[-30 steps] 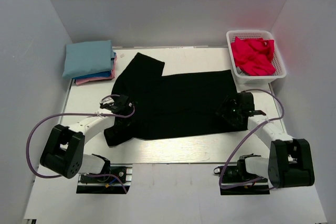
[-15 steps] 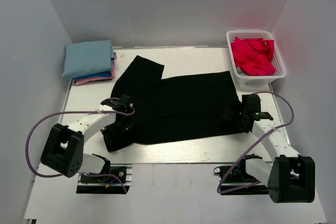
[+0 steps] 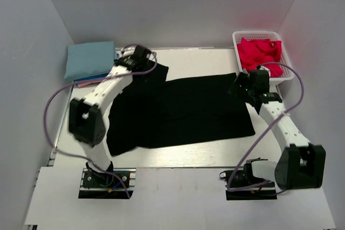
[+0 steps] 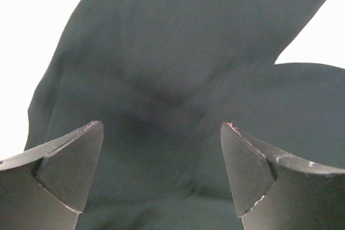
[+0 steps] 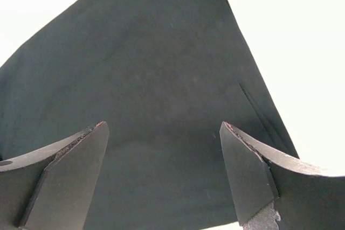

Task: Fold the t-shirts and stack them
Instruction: Fold the flattened tshirt in 1/3 of the way, then grap the side of the flattened tshirt furthest away from the robot with both arms

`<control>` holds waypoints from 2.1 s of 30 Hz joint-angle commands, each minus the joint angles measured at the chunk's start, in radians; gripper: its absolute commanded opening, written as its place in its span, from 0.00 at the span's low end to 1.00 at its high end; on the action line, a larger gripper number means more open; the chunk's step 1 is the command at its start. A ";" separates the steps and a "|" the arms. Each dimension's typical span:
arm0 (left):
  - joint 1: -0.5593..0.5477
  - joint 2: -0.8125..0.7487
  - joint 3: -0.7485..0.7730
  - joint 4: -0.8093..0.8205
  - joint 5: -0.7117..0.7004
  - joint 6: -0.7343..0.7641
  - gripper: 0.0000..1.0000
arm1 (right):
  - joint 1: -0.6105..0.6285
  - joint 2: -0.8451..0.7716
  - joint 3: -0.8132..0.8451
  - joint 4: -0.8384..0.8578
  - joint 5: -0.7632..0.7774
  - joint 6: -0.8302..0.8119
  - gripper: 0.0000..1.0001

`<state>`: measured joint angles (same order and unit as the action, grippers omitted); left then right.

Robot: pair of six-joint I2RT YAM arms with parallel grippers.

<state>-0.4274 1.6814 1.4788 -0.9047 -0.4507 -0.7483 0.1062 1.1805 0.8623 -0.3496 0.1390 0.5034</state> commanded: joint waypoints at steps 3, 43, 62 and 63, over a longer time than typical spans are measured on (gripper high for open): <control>0.015 0.332 0.427 -0.013 -0.117 0.177 0.99 | 0.013 0.193 0.168 0.103 0.017 -0.026 0.90; 0.184 0.930 0.732 0.606 0.167 0.527 0.24 | 0.026 0.519 0.399 0.136 -0.049 -0.048 0.90; 0.184 0.821 0.627 0.641 0.052 0.575 0.00 | 0.121 0.987 0.899 -0.115 0.267 0.121 0.90; 0.184 0.821 0.615 0.651 0.040 0.575 0.00 | 0.121 1.002 0.937 -0.120 0.267 0.124 0.90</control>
<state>-0.2443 2.5832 2.1342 -0.2085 -0.3790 -0.1867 0.2348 2.1357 1.7149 -0.3870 0.3218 0.5705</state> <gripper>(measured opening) 0.014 0.896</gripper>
